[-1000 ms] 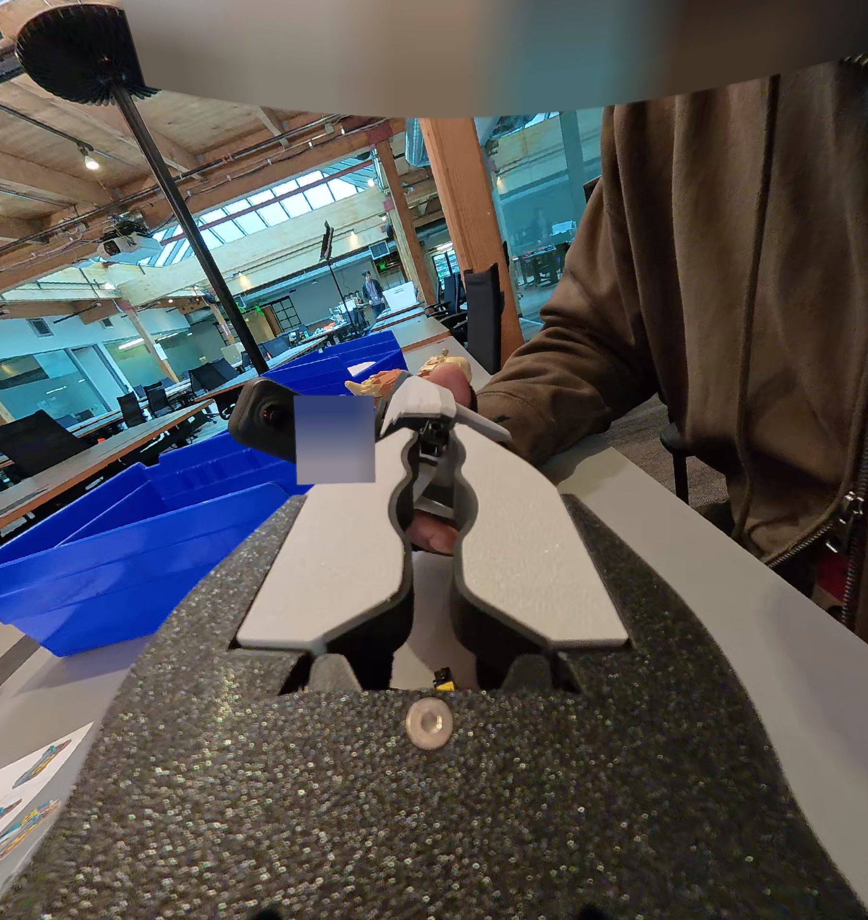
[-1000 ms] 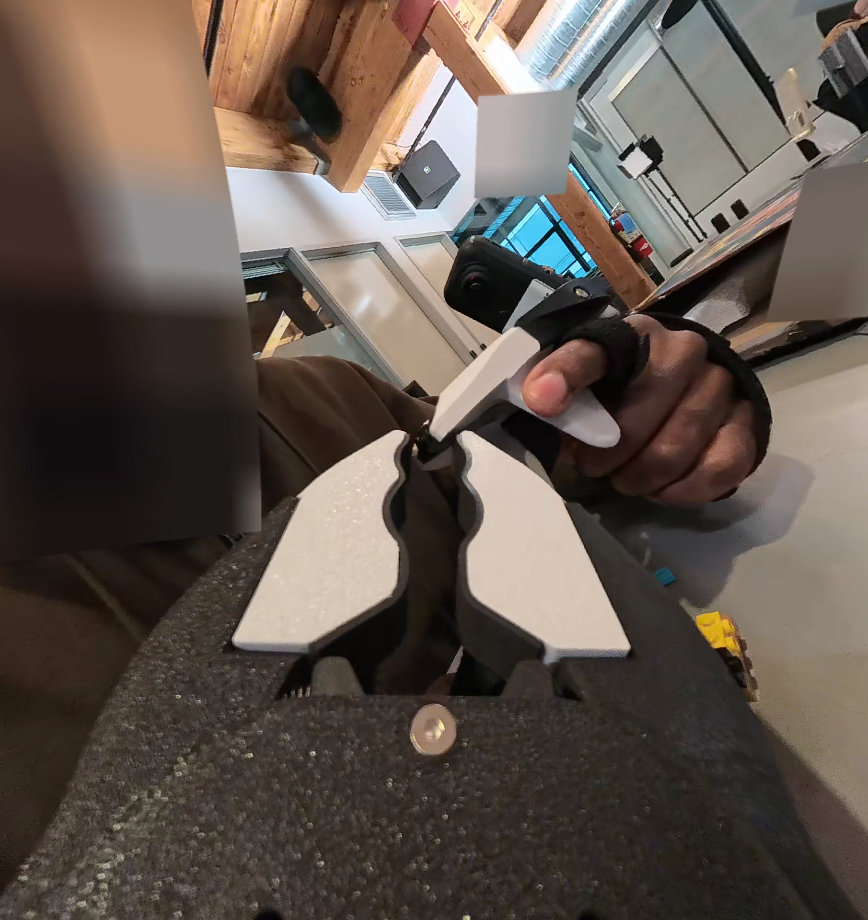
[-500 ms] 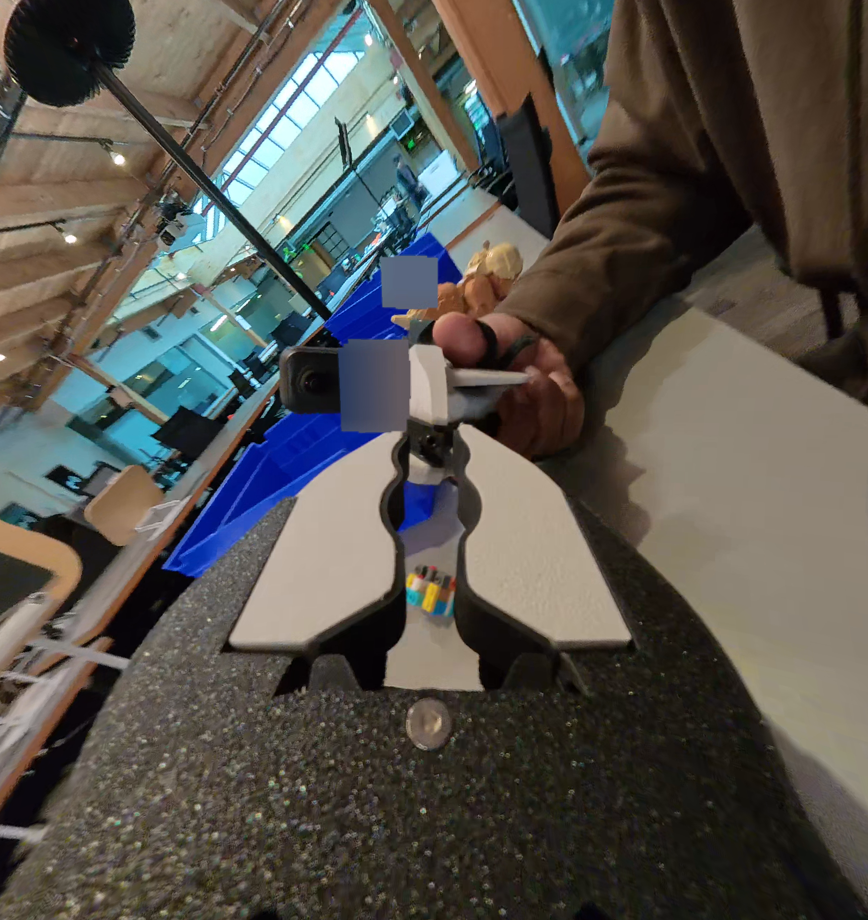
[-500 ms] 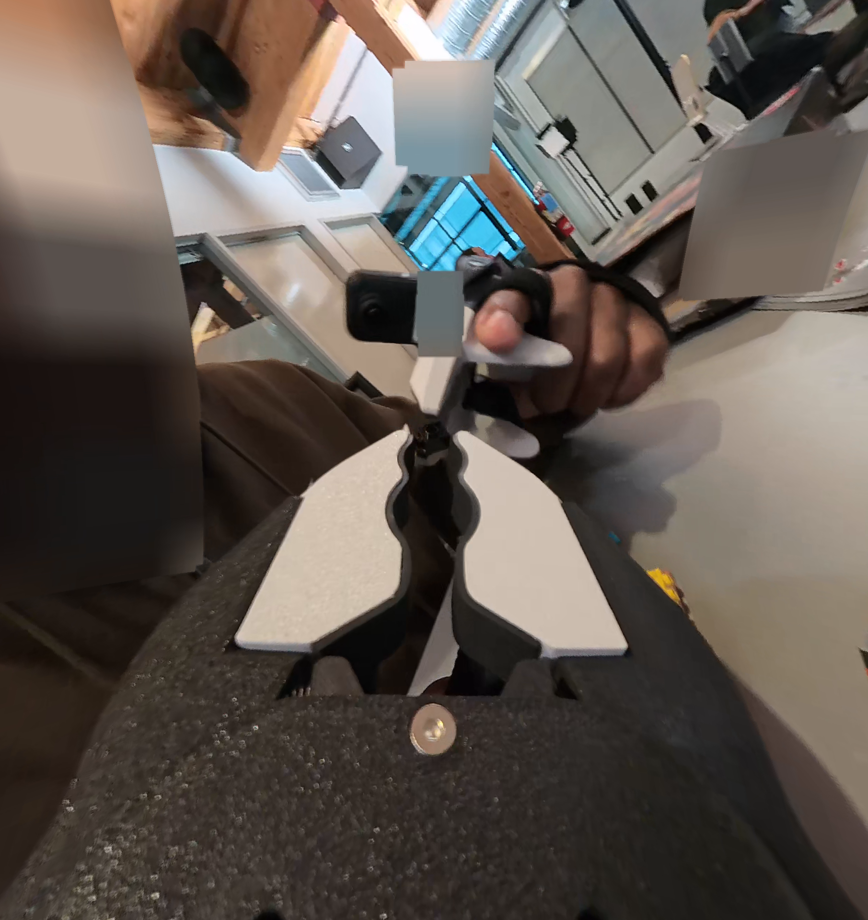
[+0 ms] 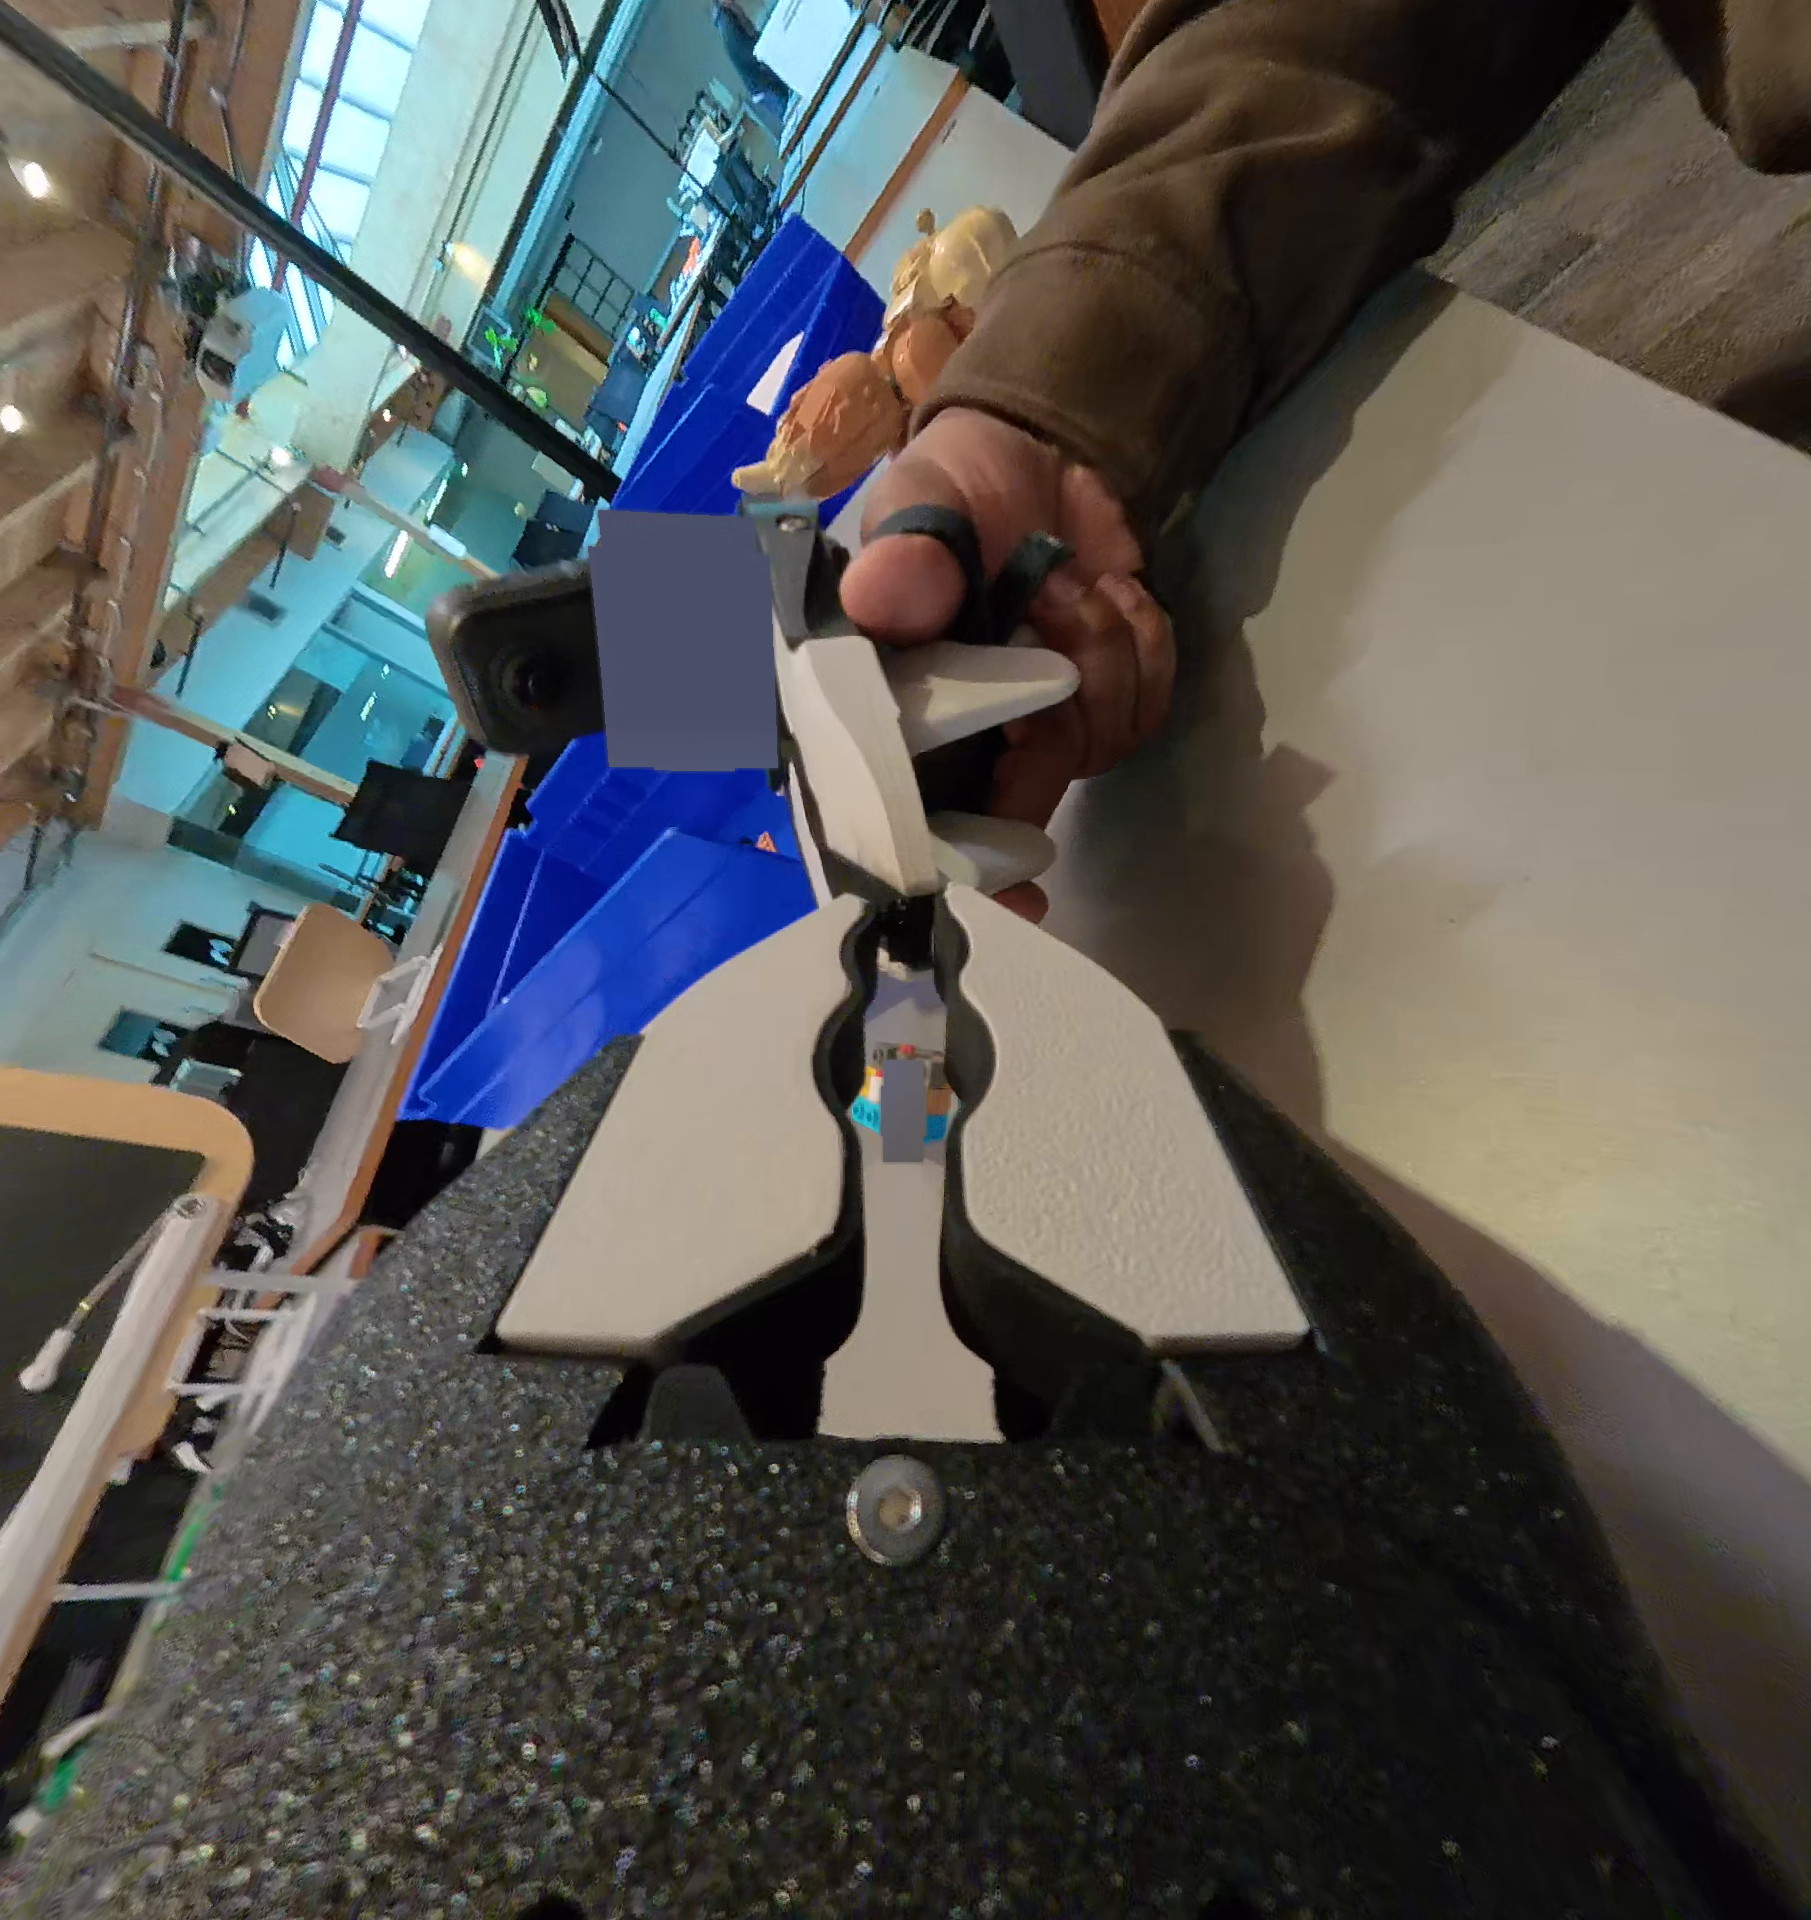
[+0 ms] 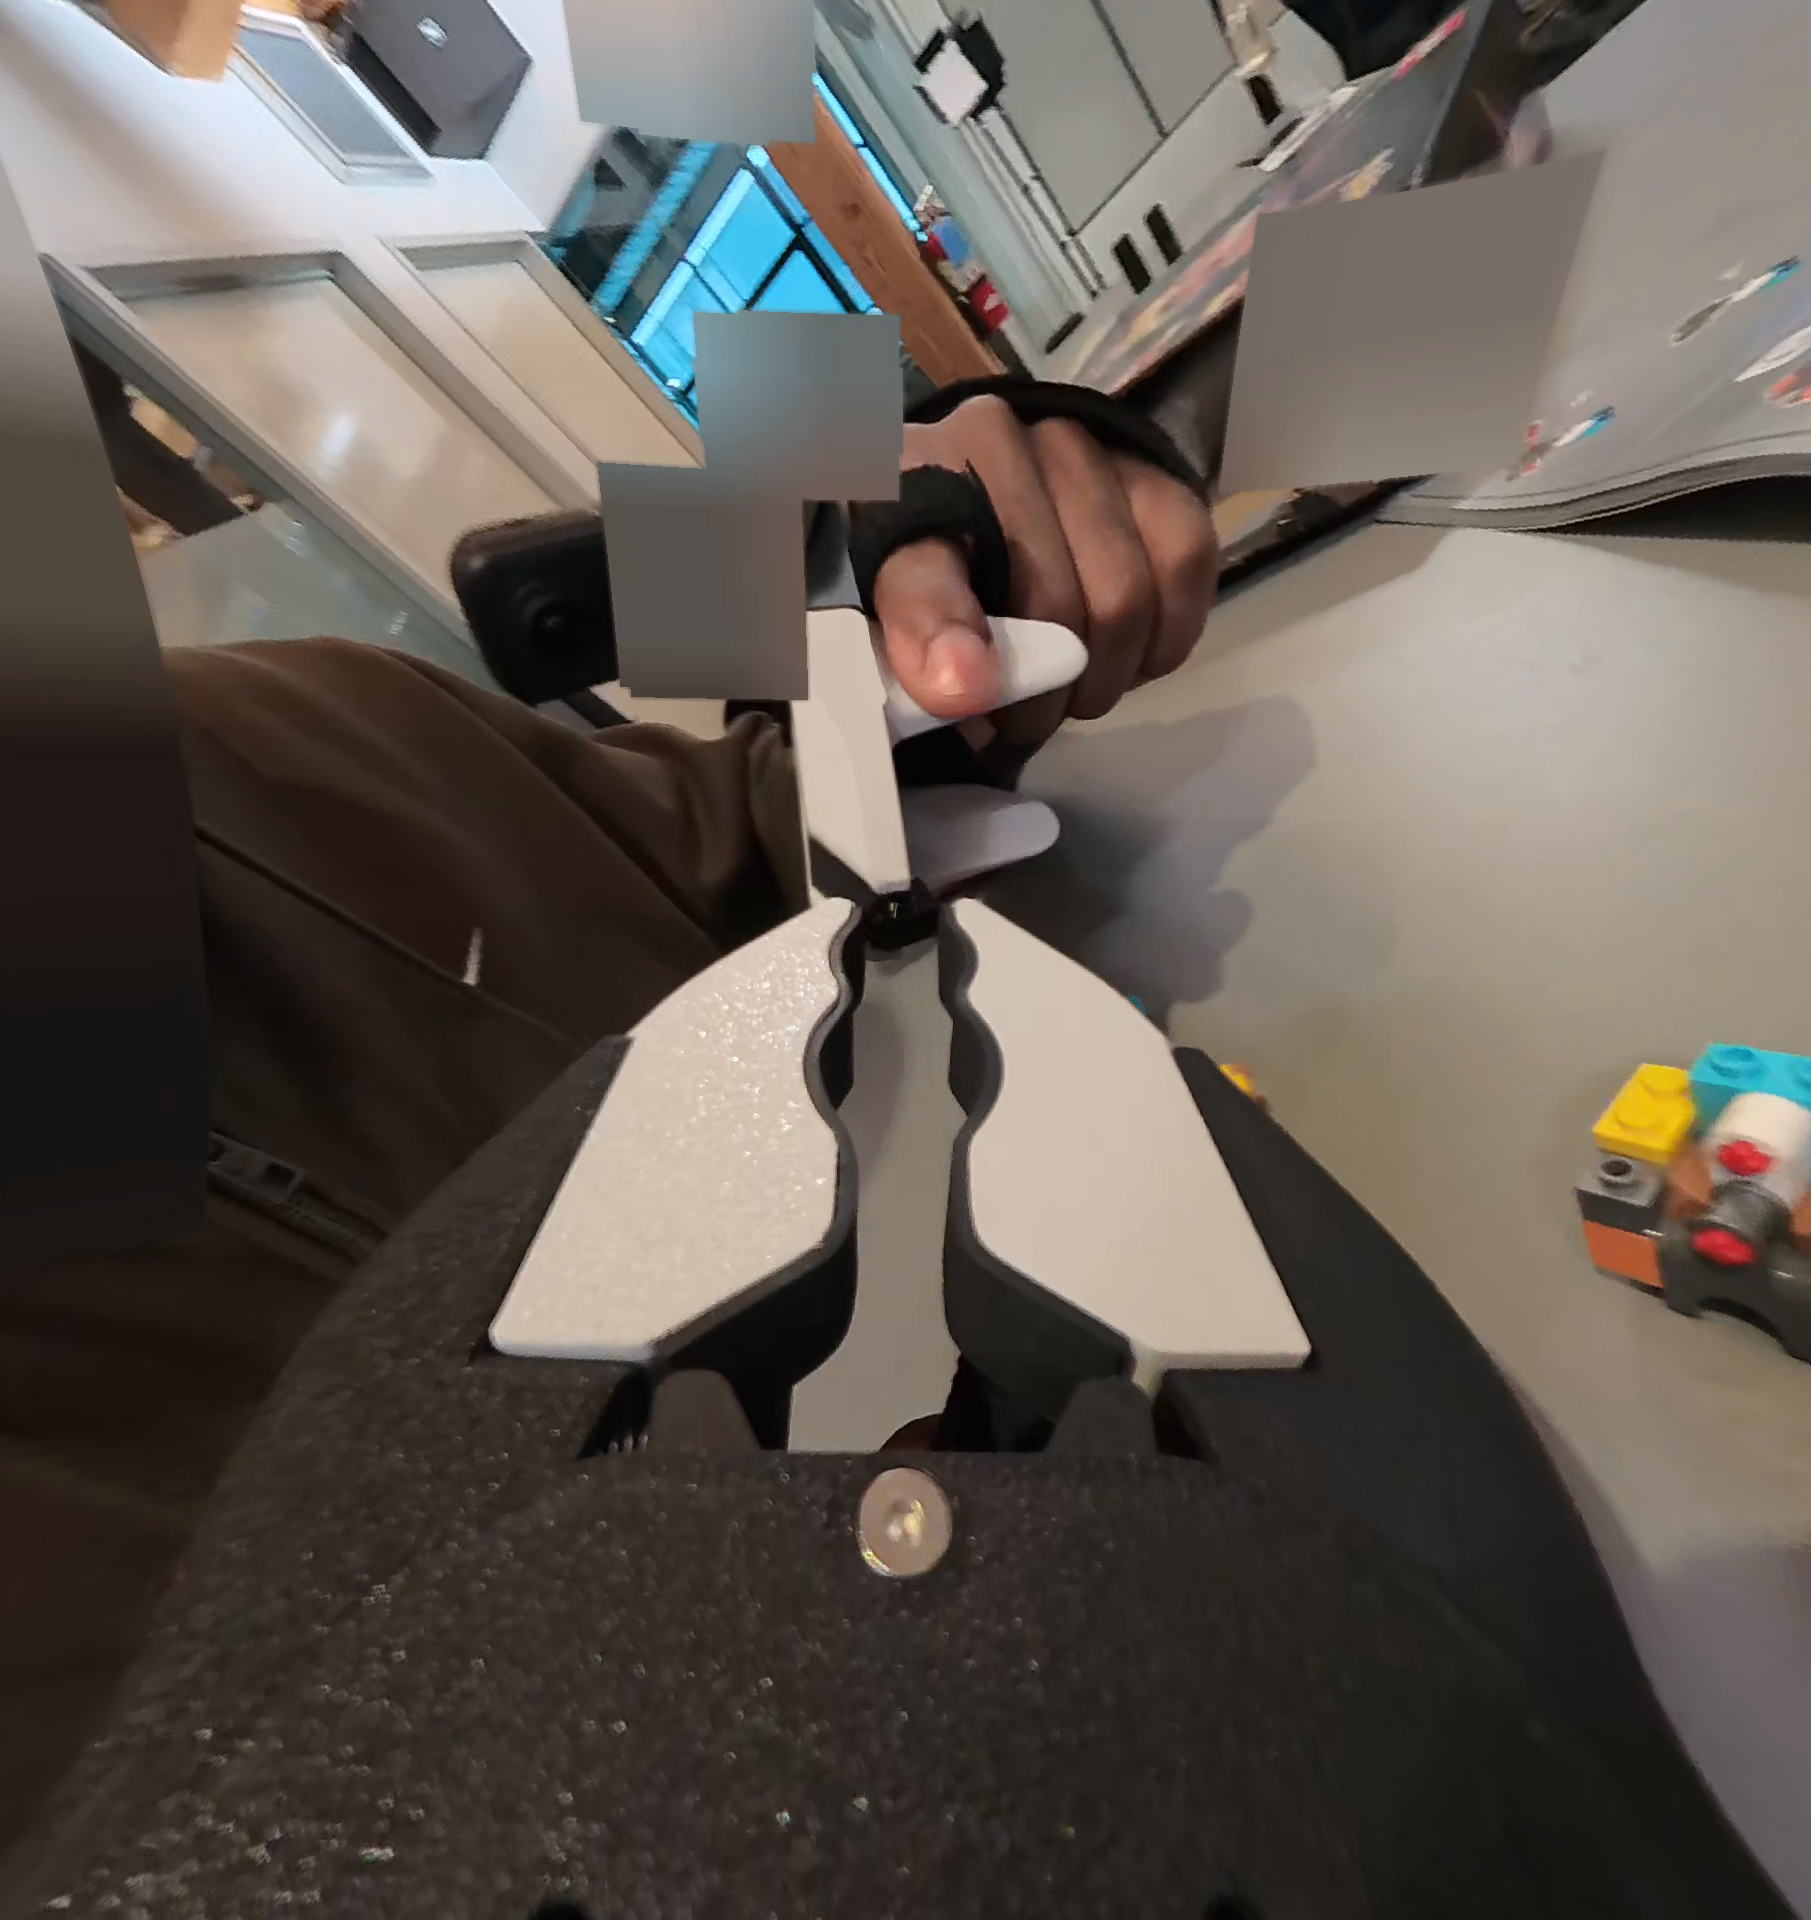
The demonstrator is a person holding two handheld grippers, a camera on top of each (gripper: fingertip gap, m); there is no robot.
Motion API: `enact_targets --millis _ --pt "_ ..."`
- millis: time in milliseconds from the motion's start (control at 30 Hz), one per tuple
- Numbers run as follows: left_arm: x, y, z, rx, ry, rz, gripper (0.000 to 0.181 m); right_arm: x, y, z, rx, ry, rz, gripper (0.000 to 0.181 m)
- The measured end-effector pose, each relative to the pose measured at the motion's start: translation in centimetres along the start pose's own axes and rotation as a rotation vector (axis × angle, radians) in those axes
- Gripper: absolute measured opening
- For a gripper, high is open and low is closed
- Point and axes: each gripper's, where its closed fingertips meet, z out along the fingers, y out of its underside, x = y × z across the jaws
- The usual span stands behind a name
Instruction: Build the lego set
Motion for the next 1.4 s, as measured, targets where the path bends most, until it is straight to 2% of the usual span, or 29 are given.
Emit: enact_targets --millis 100,233,367,500,967,1400 --pt "-0.6 0.2 0.1 0.03 -0.013 -0.112 0.01 0.1 -0.4 -0.3 0.022 0.004 -0.025 0.018" --pt "-0.8 -0.9 0.0 0.177 0.029 -0.318 0.01 -0.4 -1.0 -0.5 0.055 -0.031 -0.014 0.02" --pt "-1.2 -1.6 -0.1 0.272 0.041 -0.427 0.01 -1.2 -1.3 -0.5 0.08 -0.094 0.011 0.017" --pt "-1.6 -1.7 -0.3 0.307 0.037 -0.479 0.01 -1.5 -1.5 -0.6 0.093 -0.127 0.04 0.013" --pt "-0.9 -0.9 -0.1 0.187 0.032 -0.338 0.011 -0.9 -1.1 -0.5 0.075 -0.116 0.092 0.012" --pt "-0.5 -0.4 -0.2 0.139 0.07 -0.343 0.01 -0.6 -0.7 -0.3 0.036 -0.066 0.045 0.012"
